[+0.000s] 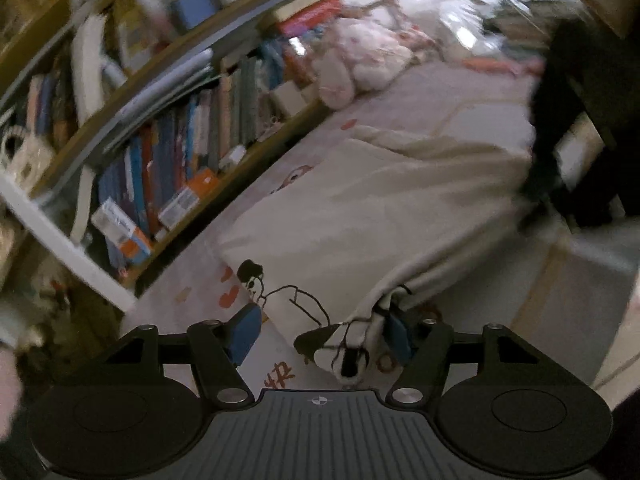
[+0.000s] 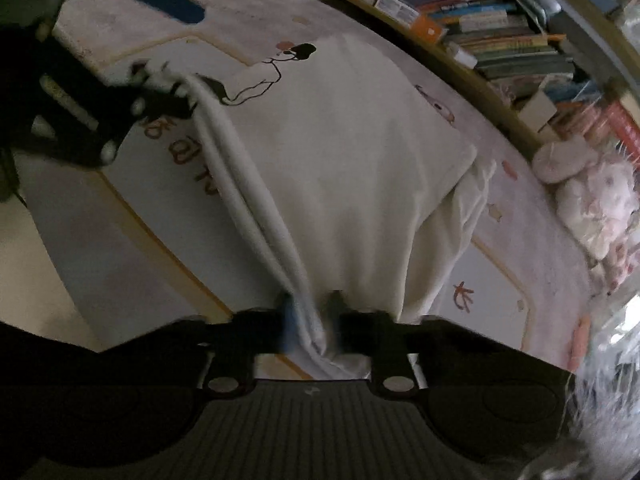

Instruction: Fold clothes

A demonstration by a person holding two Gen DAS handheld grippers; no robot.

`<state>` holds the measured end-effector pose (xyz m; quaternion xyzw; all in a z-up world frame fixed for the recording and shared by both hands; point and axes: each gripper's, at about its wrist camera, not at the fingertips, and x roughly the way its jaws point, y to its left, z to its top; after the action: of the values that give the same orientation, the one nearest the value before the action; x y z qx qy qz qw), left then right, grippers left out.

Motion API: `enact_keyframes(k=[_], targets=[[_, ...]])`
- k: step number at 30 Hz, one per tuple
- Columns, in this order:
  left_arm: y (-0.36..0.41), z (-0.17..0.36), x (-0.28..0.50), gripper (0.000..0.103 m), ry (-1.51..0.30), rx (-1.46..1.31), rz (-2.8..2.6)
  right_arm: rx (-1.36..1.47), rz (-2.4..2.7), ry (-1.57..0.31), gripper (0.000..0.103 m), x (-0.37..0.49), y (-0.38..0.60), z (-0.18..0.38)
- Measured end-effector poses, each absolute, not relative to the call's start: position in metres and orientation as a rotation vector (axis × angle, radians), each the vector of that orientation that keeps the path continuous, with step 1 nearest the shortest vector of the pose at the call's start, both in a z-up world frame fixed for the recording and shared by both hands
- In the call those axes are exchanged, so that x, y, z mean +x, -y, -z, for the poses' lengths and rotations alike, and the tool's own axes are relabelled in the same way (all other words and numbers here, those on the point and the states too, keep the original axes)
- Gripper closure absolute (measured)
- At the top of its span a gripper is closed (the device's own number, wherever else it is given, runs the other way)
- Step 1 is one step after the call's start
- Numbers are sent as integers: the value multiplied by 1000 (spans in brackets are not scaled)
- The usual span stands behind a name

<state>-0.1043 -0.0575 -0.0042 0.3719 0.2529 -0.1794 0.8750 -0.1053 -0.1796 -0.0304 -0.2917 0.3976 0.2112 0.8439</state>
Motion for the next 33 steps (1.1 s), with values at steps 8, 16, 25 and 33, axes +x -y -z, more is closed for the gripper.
enact_keyframes(k=[8, 16, 25, 33], targets=[[75, 34, -127, 72, -496, 1028, 442, -685, -478, -748, 97, -108, 174, 10], [76, 28, -124, 96, -514, 1017, 481, -756, -497, -765, 90, -109, 176, 25], [71, 14, -116, 96, -522, 957, 469, -800, -517, -784, 86, -106, 178, 42], [64, 12, -113, 95, -550, 923, 464, -881, -511, -749, 79, -114, 182, 50]])
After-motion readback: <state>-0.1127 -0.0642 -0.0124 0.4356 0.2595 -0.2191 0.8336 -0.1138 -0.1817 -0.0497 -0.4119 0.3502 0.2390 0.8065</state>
